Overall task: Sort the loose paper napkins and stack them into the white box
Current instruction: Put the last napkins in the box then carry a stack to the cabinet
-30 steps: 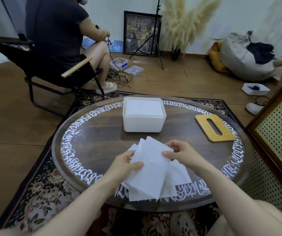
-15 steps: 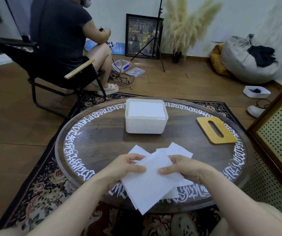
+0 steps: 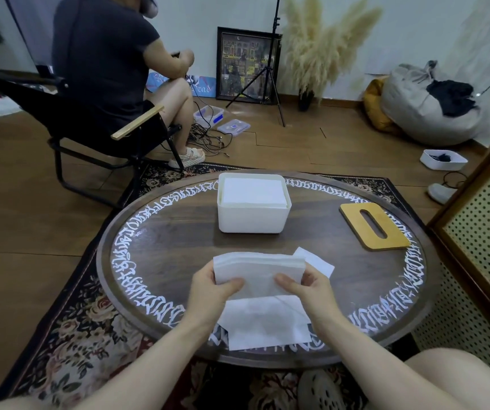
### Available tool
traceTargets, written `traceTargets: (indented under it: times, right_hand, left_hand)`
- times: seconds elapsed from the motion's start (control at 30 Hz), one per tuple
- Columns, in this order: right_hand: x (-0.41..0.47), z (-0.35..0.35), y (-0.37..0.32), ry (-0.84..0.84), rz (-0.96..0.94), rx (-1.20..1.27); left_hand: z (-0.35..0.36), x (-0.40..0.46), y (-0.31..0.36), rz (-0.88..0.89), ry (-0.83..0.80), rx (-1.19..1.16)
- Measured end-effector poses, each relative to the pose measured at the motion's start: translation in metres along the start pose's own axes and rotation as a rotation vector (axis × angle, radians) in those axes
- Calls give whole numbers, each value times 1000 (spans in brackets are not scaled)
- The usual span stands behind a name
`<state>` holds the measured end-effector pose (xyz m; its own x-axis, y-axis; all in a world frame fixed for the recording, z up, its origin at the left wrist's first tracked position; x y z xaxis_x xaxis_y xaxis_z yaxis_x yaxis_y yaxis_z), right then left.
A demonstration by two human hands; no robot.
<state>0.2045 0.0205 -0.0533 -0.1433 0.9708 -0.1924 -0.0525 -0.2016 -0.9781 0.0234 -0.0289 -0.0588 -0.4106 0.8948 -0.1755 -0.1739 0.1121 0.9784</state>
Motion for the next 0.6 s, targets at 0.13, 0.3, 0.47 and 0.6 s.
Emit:
traceTargets:
  times: [0.13,0.3,0.47,0.6]
  right_hand:
    - [-1,-4,9,-29,-6,-40]
    - [3,-4,19,-31,9,-51]
    - [1,6,22,-71,-48,-133]
    - [0,7,26,-80,-66,-164]
  left_hand:
    - [-5,-1,-12,6,-20,37]
    - [-8,0,-24,-33,-23,56]
    - [0,1,-21,-11,-67,77]
    - [1,3,-23,-11,-80,70]
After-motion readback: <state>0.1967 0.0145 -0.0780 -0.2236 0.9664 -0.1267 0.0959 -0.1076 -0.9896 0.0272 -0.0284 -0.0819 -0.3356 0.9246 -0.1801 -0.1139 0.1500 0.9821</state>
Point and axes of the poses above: each hand's wrist, its own x-axis towards the middle knuckle, its own z-axis out of the palm, y = z × x, the point moved 4 cm from there along x, towards the middle knuckle, and after that the axes turned 4 degrees about y, right-handed, at the moved point
